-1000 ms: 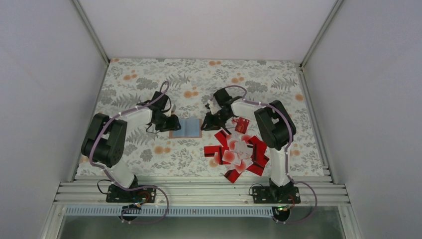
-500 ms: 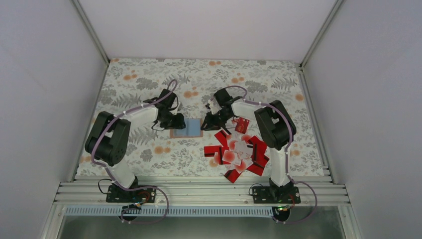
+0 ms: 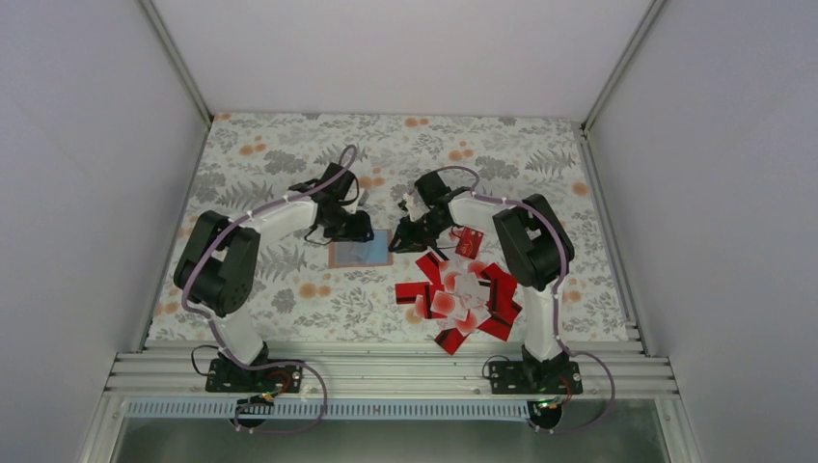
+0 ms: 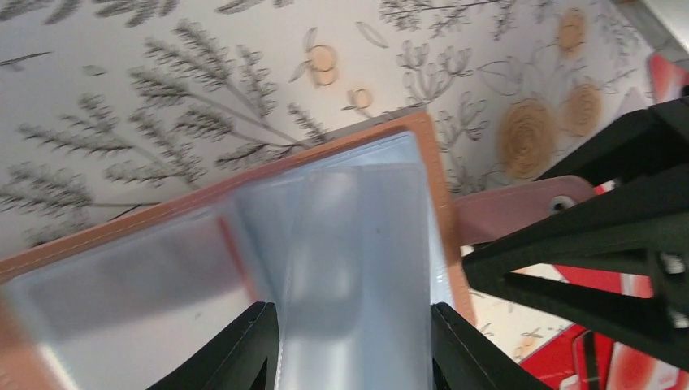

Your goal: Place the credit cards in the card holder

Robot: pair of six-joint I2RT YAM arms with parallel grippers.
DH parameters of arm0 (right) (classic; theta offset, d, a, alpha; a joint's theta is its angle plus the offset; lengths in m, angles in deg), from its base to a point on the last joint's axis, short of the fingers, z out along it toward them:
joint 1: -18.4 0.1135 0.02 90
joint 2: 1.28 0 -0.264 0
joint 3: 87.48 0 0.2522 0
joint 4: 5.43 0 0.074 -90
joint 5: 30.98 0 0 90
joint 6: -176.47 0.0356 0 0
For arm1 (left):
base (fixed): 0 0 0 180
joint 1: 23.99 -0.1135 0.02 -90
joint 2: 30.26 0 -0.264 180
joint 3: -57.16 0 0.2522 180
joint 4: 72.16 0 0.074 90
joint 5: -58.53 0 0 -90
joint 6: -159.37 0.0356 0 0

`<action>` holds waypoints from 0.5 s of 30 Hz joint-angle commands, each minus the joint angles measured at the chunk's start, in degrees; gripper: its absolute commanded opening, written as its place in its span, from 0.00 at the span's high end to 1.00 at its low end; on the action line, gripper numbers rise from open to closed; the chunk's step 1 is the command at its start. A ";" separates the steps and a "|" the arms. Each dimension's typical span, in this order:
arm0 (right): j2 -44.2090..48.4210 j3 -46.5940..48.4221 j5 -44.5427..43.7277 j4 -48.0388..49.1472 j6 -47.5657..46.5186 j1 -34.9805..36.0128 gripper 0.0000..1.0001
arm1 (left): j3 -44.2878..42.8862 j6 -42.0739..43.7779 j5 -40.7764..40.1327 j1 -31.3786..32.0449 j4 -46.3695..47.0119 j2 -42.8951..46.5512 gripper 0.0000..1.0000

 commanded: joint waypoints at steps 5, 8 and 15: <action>1.15 -1.22 -4.62 -0.60 0.36 -1.67 0.78 | -1.28 -1.30 14.37 1.40 7.14 -3.07 0.54; 2.77 -1.31 -4.79 -1.39 0.38 -2.66 0.78 | -0.56 -1.89 17.99 1.49 9.81 -3.82 0.54; 9.67 -4.23 -7.81 -4.86 -1.75 -5.17 0.76 | -0.28 -1.48 17.90 1.49 11.24 -5.31 0.54</action>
